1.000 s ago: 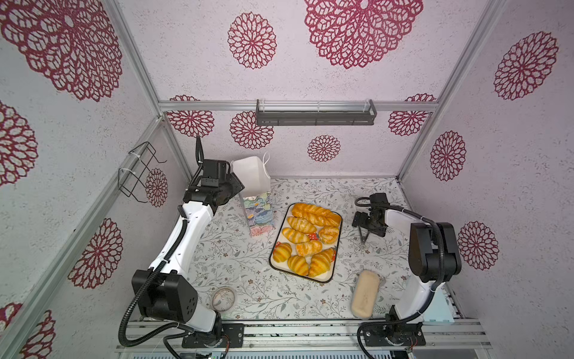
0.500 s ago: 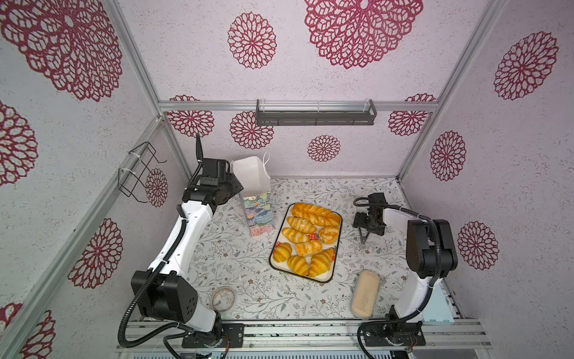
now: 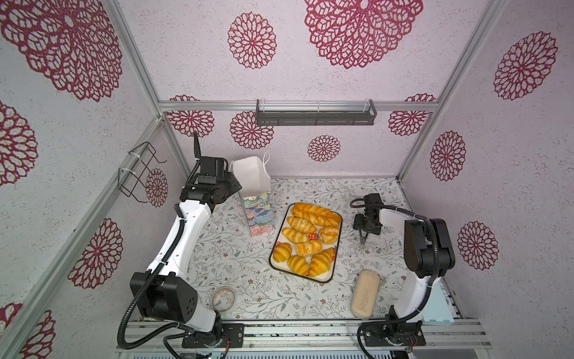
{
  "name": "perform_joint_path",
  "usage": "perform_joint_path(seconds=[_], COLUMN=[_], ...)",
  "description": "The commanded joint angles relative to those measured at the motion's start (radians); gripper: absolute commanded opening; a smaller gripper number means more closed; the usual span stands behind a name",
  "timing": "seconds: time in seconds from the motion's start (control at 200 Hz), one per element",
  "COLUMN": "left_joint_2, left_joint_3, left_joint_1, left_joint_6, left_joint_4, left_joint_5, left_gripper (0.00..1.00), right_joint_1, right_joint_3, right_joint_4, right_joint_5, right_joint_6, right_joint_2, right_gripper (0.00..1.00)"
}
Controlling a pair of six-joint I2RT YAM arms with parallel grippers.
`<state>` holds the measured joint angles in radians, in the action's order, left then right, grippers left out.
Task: Pack bread into a paper bag
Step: Pick up the pair of food tongs from the top-right of the table.
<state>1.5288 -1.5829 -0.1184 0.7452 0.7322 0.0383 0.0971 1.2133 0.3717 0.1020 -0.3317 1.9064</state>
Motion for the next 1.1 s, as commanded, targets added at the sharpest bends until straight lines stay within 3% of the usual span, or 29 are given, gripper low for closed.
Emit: perform_joint_path(seconds=[0.0, 0.33, 0.761, 1.096], left_joint_2=[-0.021, -0.016, 0.039, 0.087], left_joint_3=[-0.020, -0.054, -0.149, -0.251], left_joint_1=[0.007, 0.010, 0.099, 0.101], left_joint_6=[-0.015, -0.029, -0.051, -0.111], left_joint_4=[0.015, 0.024, 0.022, 0.062], left_joint_5=[0.008, 0.013, -0.107, -0.154], left_gripper=[0.50, 0.56, 0.57, 0.58], right_joint_1=[0.002, 0.003, 0.010, 0.019], right_joint_3=[0.000, -0.022, -0.043, -0.035], right_joint_4=[0.023, 0.018, 0.035, 0.062], right_joint_5=[0.039, 0.050, 0.043, 0.034], right_joint_6=[0.007, 0.002, -0.006, -0.009], right_joint_2=[-0.035, -0.105, -0.207, -0.268], right_gripper=[0.66, 0.39, 0.35, 0.35])
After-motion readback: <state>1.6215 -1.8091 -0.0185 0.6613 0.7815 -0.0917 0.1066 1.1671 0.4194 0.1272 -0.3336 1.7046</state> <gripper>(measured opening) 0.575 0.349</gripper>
